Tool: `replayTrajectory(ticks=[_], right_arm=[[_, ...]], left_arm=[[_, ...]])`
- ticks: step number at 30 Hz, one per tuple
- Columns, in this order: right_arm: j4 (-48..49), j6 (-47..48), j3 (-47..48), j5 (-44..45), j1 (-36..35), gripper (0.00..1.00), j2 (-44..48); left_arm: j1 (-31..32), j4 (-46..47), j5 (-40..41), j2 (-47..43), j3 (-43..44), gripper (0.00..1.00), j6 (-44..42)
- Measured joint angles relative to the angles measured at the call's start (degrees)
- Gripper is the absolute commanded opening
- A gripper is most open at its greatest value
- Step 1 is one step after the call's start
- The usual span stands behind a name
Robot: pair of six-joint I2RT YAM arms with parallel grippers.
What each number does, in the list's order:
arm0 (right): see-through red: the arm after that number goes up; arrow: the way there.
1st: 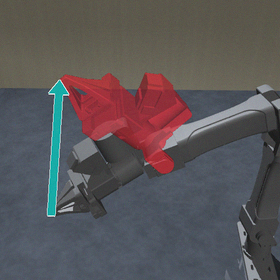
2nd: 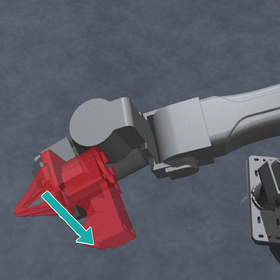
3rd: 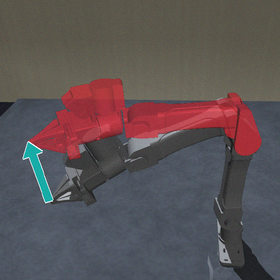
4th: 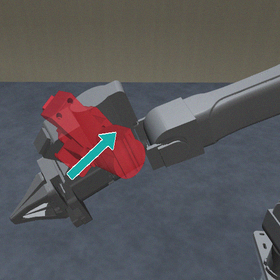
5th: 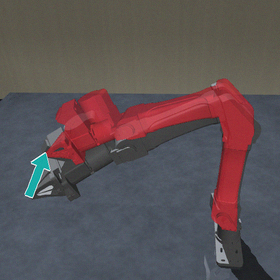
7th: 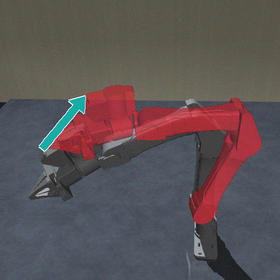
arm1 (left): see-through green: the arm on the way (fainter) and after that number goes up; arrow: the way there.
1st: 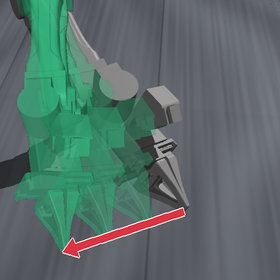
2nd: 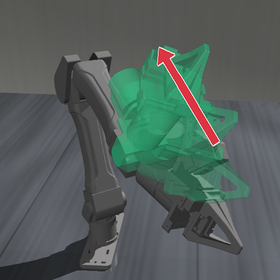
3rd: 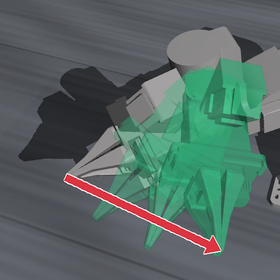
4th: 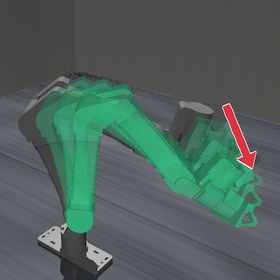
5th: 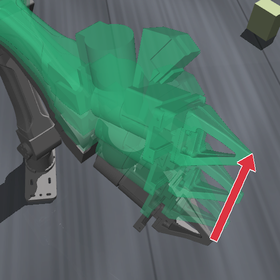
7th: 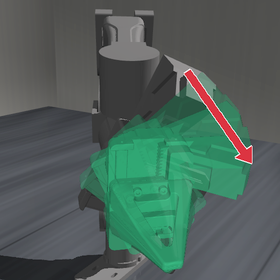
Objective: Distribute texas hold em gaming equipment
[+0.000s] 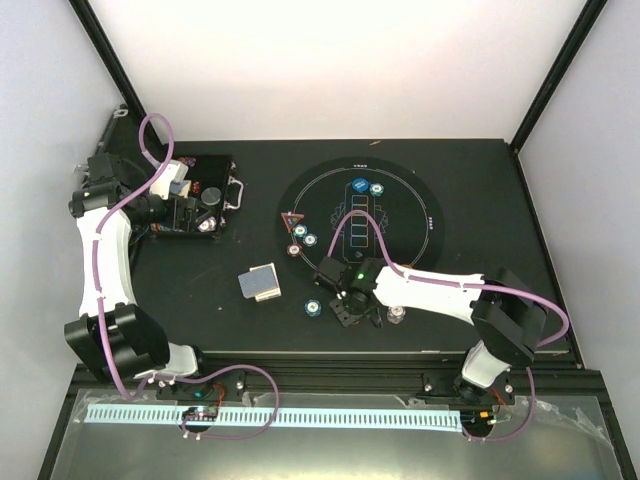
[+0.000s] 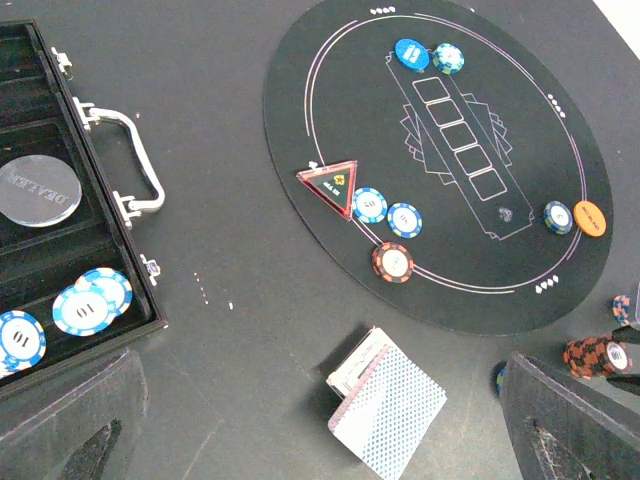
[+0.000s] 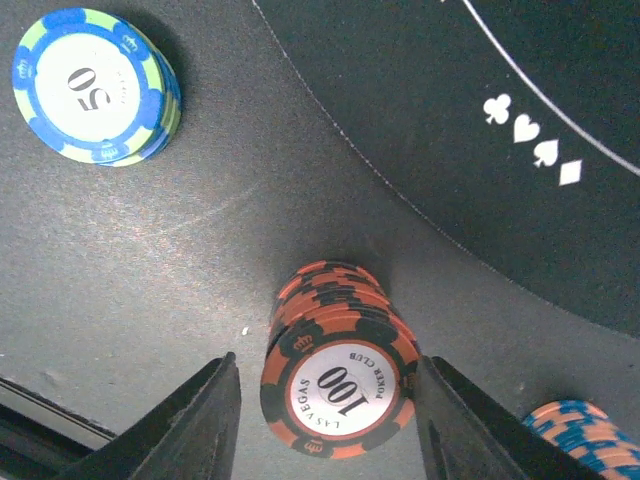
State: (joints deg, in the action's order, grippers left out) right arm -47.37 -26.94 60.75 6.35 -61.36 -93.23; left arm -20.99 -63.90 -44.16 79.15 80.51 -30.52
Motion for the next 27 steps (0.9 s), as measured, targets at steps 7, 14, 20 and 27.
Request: replayTrajectory(ticks=[7, 14, 20, 27], right_arm=[[0.0, -0.09, -0.04, 1.11, 0.0, 0.38, 0.02], [0.04, -0.04, 0.02, 1.33, -0.02, 0.32, 0.07], [-0.17, 0.04, 0.09, 1.42, -0.02, 0.4, 0.07], [-2.19, 0.48, 0.9, 1.22, -0.02, 0.52, 0.42]], left_arm=[[0.0, 0.02, 0.02, 0.0, 0.0, 0.99, 0.0], [0.0, 0.0, 0.02, 0.0, 0.0, 0.99, 0.0], [0.0, 0.0, 0.04, 0.0, 0.0, 0.99, -0.04], [0.0, 0.0, 0.04, 0.0, 0.0, 0.99, -0.39]])
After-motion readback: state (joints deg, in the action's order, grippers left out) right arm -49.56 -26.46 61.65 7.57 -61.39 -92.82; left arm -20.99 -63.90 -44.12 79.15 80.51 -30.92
